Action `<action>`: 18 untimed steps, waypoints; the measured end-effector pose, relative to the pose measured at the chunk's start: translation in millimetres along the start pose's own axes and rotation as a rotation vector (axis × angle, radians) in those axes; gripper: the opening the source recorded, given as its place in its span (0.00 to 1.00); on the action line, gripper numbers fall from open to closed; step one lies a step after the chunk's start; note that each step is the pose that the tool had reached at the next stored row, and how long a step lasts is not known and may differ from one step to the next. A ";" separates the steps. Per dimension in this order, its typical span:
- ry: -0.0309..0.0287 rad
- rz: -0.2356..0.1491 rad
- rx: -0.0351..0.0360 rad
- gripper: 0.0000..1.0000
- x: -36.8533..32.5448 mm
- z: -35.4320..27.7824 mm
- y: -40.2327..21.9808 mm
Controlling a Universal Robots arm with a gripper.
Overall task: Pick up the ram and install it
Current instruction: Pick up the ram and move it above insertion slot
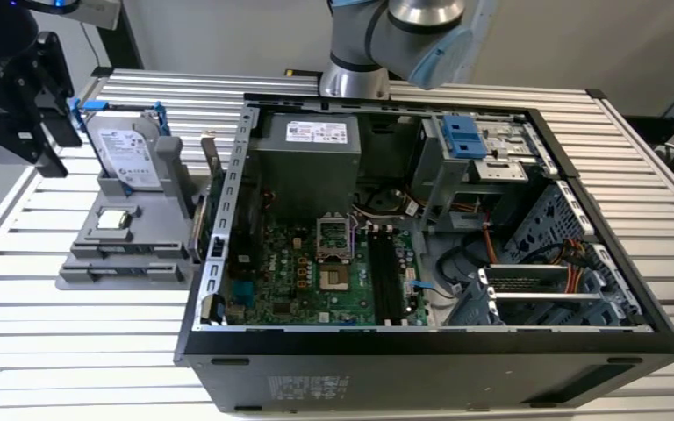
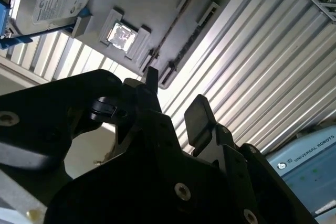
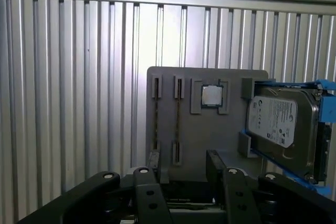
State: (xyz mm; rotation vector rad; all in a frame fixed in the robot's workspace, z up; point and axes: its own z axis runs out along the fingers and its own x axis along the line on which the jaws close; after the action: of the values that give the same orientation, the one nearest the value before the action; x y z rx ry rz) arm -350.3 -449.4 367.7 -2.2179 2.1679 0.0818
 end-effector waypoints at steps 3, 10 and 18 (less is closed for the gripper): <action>0.0000 0.000 -0.0001 1.00 0.3 4.1 0.2; 0.0000 0.000 -0.0001 1.00 2.7 14.4 0.2; 0.0000 0.000 0.0001 1.00 7.7 24.6 0.2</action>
State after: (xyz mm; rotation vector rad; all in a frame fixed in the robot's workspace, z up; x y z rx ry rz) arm -350.6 -455.4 342.7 -2.2176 2.1681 0.0817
